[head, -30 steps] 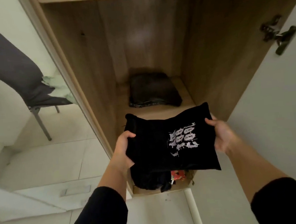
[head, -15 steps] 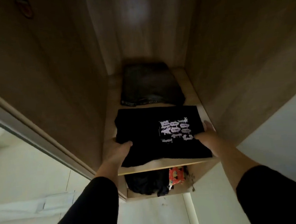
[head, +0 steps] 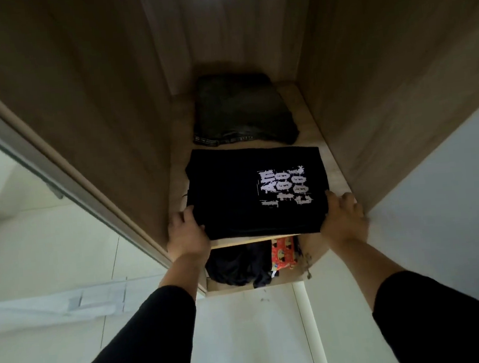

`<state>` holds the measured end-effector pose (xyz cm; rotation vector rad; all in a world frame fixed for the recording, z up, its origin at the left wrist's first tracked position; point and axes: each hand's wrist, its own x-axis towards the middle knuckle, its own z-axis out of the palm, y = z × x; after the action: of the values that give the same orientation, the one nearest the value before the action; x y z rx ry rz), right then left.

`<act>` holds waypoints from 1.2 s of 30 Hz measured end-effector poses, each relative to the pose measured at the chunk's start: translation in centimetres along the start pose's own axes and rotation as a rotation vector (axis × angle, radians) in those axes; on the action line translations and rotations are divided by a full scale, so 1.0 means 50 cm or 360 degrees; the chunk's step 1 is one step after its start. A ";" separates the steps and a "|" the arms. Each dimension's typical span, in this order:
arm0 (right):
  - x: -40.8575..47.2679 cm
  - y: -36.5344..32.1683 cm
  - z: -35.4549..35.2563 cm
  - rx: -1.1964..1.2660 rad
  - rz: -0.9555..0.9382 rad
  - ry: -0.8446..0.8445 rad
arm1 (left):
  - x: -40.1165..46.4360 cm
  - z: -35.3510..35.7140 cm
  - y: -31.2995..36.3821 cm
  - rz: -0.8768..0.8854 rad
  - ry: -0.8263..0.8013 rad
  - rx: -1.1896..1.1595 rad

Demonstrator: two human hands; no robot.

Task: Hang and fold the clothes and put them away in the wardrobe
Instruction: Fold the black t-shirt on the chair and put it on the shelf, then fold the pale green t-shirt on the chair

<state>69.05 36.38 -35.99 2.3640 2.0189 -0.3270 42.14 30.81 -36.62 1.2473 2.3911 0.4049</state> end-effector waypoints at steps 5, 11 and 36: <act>-0.081 -0.026 -0.033 -0.0163 -0.0067 -0.0059 | -0.069 -0.034 -0.024 0.0087 -0.0183 -0.0019; -0.223 -0.070 -0.107 -0.0124 -0.0111 -0.0214 | -0.169 -0.152 -0.054 0.0251 -0.0393 -0.0018; -0.932 -0.464 -0.239 -0.0195 -0.1930 -0.0505 | -0.897 -0.533 -0.537 -0.0816 0.0351 -0.0255</act>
<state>41.41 -3.48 -13.59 0.6821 2.8477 -0.4892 33.34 -22.98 -15.00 0.5095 2.6793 0.5766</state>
